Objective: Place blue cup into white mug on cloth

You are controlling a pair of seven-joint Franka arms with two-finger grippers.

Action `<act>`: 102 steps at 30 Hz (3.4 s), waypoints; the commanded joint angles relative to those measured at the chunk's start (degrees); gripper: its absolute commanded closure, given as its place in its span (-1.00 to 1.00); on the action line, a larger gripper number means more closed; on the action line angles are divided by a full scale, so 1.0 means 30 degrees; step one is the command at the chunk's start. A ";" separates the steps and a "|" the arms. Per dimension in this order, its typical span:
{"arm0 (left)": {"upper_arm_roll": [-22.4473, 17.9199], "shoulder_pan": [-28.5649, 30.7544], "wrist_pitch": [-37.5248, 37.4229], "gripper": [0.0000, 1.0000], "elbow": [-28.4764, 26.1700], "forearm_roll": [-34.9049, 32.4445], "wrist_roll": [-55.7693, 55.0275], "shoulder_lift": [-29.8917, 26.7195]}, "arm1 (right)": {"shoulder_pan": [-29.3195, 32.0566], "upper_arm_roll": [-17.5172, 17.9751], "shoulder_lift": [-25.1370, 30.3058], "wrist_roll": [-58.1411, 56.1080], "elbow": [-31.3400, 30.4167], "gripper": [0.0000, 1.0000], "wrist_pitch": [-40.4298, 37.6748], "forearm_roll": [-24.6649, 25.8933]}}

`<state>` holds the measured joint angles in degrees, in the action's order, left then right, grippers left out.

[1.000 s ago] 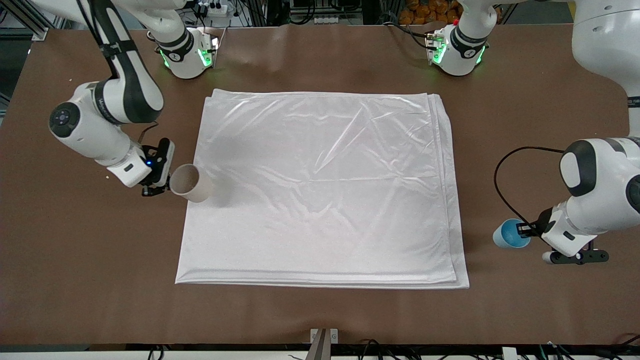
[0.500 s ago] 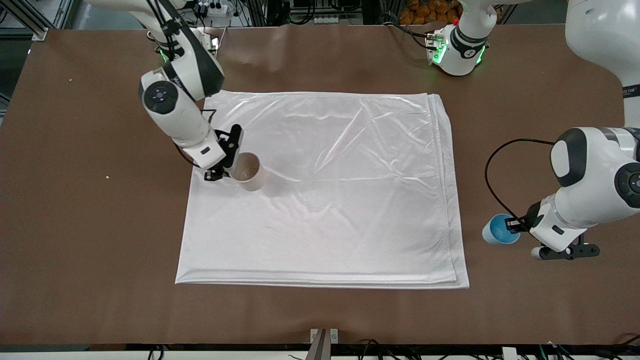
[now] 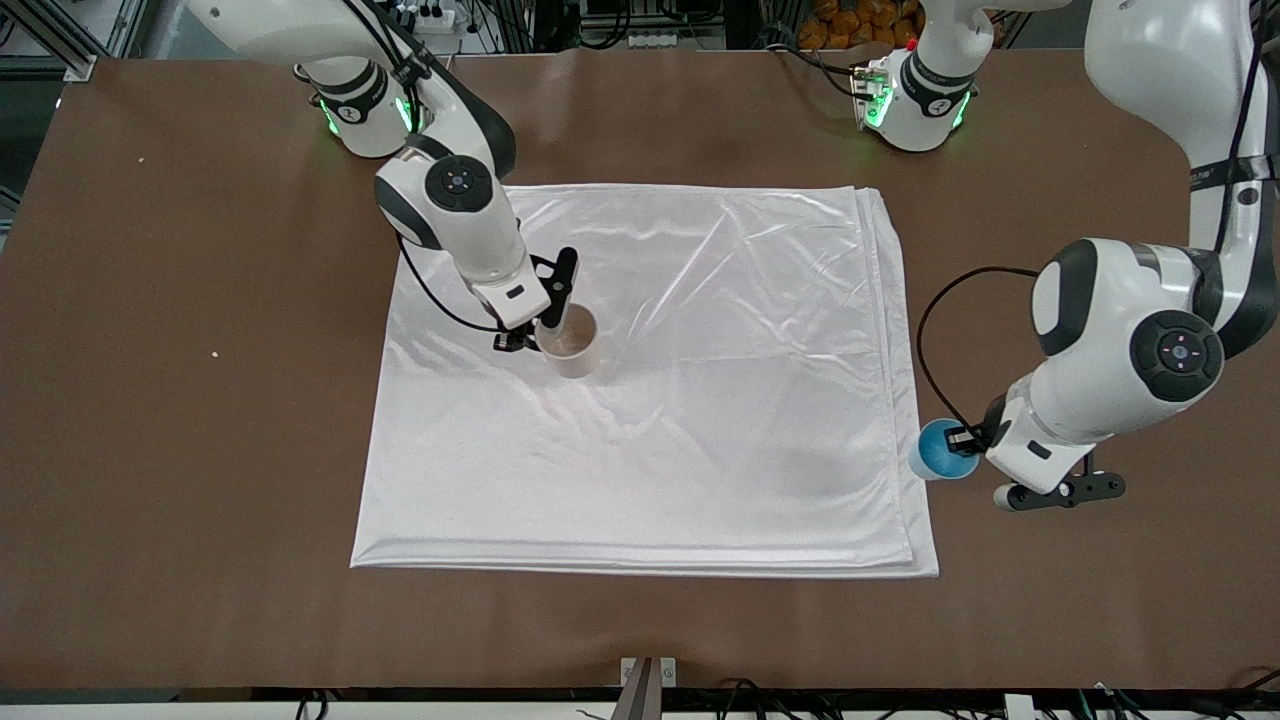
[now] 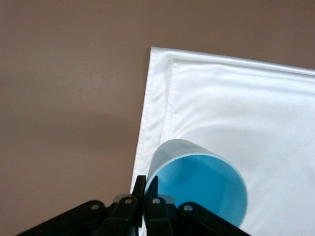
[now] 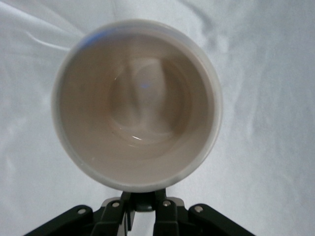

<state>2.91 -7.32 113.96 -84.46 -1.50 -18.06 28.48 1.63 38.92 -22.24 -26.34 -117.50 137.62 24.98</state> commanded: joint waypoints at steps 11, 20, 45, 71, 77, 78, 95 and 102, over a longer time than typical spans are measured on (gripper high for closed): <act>0.0492 -0.1075 -0.0310 1.00 -0.0234 0.0412 -0.2709 -0.0412 | -0.1919 0.0298 -0.3777 0.2187 0.3218 1.00 -0.0404 0.2892; 0.1577 -0.1103 -0.0310 1.00 -0.0234 0.0412 -0.4086 -0.0412 | -0.2534 0.0239 -0.5008 0.3094 0.3775 1.00 -0.0405 0.5000; 0.2310 -0.2334 -0.0310 1.00 -0.0234 0.0354 -0.6255 -0.0353 | -0.3502 -0.0259 -0.5653 0.3271 0.4655 0.25 -0.1870 0.5179; 0.2281 -0.4471 -0.0310 1.00 -0.0234 0.0091 -0.8656 -0.0206 | -0.2418 0.0181 -0.0706 0.4882 0.4538 -1.00 -0.4241 0.3716; 0.2252 -0.5380 -0.0310 1.00 -0.0234 0.0090 -0.9447 -0.0206 | -0.2418 -0.0082 0.1403 0.4941 0.4567 -1.00 -0.5589 0.2016; 0.2252 -0.5526 -0.0310 1.00 -0.0234 0.0090 -0.9623 -0.0206 | -0.2389 -0.0170 0.1726 0.4941 0.4538 -1.00 -0.5793 0.1869; 0.2251 -0.8134 -0.0310 1.00 -0.0234 0.0061 -1.2025 -0.0089 | -0.2477 -0.2484 0.6942 0.4941 0.4420 -1.00 -0.9074 -0.1940; 0.2251 -0.8633 -0.0106 1.00 -0.0147 0.0149 -1.2261 0.0173 | -0.2477 -0.4152 0.8348 0.4912 0.4420 -1.00 -1.0511 -0.3929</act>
<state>10.16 -32.34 113.60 -84.98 -1.42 -53.68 28.70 -5.88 29.99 -1.88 -12.13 -102.02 107.60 18.51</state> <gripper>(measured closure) 0.965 0.000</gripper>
